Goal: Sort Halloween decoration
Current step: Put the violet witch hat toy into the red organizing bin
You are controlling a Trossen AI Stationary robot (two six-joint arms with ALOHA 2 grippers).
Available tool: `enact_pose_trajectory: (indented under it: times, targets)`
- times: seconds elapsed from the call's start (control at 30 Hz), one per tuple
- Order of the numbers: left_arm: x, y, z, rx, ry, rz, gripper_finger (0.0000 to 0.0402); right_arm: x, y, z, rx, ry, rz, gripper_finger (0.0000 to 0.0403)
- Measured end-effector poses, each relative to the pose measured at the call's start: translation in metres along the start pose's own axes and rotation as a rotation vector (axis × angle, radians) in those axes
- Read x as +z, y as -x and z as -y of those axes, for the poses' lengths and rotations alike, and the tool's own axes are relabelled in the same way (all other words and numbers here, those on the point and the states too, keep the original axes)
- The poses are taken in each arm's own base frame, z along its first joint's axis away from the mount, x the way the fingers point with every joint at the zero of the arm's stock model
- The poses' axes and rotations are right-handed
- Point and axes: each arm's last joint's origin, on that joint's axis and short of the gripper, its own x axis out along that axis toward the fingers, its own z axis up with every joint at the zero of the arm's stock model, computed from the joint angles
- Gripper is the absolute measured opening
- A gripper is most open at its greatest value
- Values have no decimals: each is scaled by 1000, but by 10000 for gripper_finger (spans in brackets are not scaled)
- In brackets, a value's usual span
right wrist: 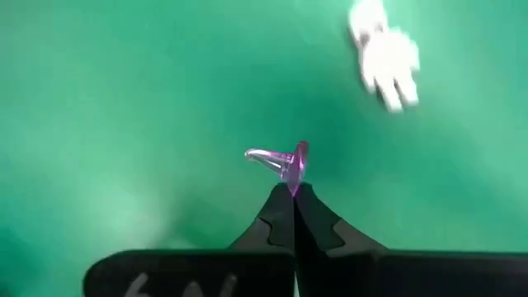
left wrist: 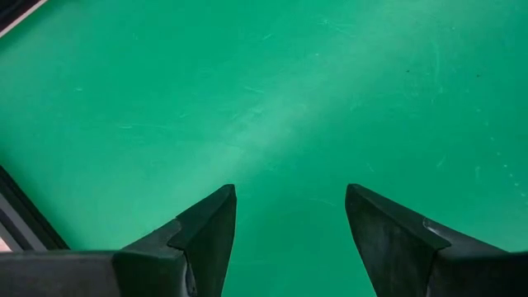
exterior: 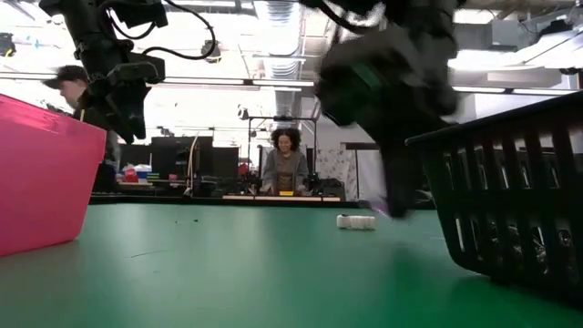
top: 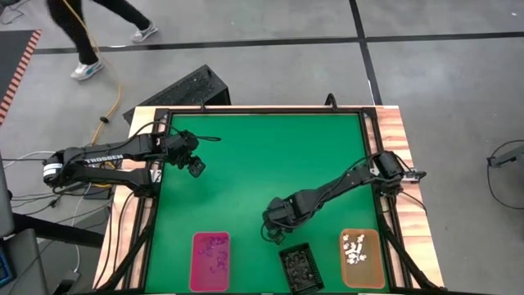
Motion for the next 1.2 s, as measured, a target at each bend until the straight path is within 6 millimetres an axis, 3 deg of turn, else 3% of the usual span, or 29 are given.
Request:
enact_pose_trajectory:
  times: [0.4,0.53,0.67,1.03,1.2]
  targets:
    - [0,0,0,0,7,0,219,48,52,-47,262,217,270,14]
    - [0,0,0,2,7,0,219,62,57,-58,310,295,353,14]
    - [0,0,0,8,8,3,219,75,56,-72,328,381,403,14]
    - [1,-1,-1,27,38,12,219,102,29,-120,386,654,411,14]
    - [1,-1,-1,26,51,11,219,107,18,-128,384,712,384,23]
